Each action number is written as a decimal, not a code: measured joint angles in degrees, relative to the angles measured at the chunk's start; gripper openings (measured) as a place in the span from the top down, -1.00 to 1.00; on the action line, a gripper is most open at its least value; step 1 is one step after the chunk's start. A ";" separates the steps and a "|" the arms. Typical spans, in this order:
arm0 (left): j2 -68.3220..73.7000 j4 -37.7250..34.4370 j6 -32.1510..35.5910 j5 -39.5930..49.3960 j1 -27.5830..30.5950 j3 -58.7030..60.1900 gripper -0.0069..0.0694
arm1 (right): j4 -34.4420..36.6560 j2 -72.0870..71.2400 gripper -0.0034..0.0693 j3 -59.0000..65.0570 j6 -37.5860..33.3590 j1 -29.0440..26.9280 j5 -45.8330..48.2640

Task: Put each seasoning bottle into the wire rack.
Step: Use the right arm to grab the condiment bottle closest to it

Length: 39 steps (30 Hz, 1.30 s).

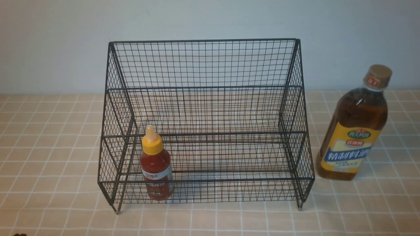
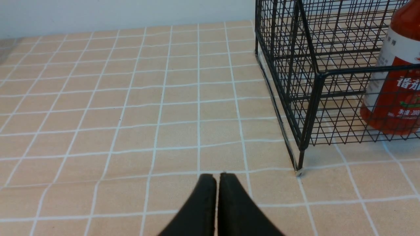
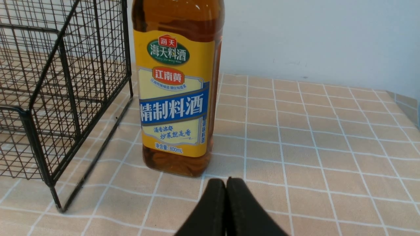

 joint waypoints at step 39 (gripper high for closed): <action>0.00 0.00 0.00 0.00 0.00 0.00 0.84 | 20.94 3.53 0.93 -10.86 7.18 0.78 -25.16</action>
